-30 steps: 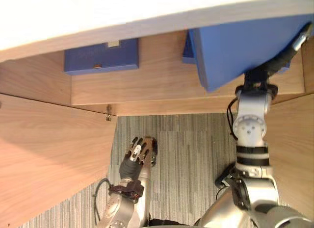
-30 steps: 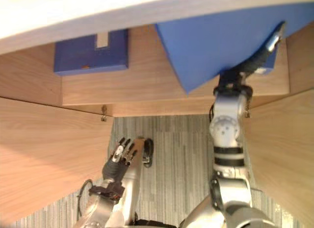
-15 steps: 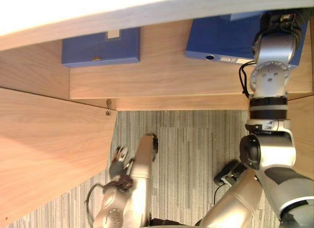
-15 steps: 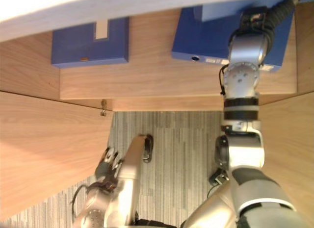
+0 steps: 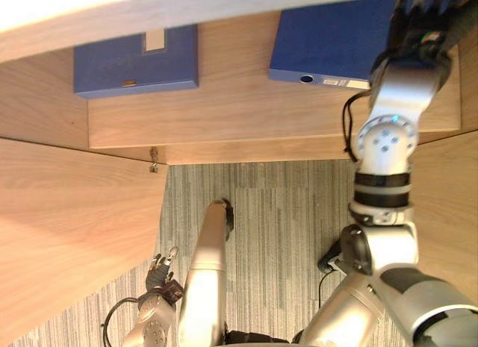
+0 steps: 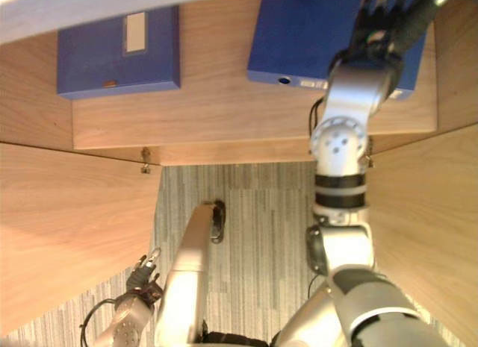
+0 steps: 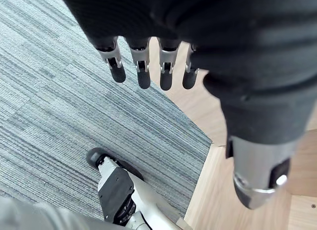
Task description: Walk over to the cabinet, pick up the folder, carry it to the office cabinet, place the folder inside the office cabinet, then close the office cabinet door
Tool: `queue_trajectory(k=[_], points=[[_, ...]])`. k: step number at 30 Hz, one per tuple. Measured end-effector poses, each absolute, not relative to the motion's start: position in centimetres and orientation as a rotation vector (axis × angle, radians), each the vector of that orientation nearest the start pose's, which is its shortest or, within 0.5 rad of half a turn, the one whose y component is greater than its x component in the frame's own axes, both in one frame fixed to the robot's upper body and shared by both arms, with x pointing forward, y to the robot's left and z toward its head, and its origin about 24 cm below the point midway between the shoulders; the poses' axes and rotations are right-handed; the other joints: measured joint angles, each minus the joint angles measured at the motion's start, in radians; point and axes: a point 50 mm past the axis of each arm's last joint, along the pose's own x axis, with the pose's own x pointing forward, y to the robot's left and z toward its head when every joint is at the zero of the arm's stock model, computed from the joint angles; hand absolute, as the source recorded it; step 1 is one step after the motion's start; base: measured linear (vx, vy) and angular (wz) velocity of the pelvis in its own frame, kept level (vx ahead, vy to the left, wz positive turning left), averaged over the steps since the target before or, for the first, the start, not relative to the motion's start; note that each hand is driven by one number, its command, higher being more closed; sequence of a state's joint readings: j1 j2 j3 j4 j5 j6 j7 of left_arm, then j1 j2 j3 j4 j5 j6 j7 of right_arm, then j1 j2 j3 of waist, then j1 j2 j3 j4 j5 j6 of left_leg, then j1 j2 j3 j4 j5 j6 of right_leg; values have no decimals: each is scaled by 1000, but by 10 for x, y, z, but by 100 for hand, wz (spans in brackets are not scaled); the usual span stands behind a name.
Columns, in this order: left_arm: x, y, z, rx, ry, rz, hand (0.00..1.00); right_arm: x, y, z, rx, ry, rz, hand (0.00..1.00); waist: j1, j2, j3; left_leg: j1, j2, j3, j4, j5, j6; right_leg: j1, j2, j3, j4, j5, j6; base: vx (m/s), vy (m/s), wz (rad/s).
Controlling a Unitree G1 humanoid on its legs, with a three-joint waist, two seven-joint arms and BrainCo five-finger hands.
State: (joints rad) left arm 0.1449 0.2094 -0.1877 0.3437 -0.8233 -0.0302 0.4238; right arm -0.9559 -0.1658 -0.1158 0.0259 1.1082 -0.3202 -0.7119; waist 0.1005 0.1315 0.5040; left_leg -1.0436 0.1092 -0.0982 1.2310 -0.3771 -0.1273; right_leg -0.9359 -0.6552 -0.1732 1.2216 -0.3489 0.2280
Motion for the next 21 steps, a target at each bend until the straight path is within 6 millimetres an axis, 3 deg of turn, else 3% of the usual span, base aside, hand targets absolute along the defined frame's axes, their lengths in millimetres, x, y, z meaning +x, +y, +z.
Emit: queue_trajectory(k=[3, 7, 16, 21], points=[[191, 192, -68, -456, 585, 505, 0, 328, -164, 270, 1336, -531, -248, 0, -3, -13, 0, 7, 12, 2, -7, 1, -3, 1, 14, 1, -9, 3, -4, 4, -9, -11], [198, 191, -61, -452, 559, 512, 0, 320, -147, 234, 1290, -441, -286, 0, -10, -22, 1, 16, 21, 7, -17, 0, -5, 5, 25, 3, -21, 5, -8, 10, 0, -8], [214, 188, -44, -401, 473, 471, 0, 302, -106, 183, 1021, -275, -209, 0, -38, -59, -1, 38, 42, 17, -27, -5, -11, 15, 45, 5, -34, 7, -11, 2, 0, -6], [223, 186, -37, -395, 443, 456, 0, 302, -94, 167, 870, -227, -98, 0, -40, -69, 0, 50, 51, 22, -35, -5, -11, 20, 55, 3, -45, 12, -16, -11, 2, -6]])
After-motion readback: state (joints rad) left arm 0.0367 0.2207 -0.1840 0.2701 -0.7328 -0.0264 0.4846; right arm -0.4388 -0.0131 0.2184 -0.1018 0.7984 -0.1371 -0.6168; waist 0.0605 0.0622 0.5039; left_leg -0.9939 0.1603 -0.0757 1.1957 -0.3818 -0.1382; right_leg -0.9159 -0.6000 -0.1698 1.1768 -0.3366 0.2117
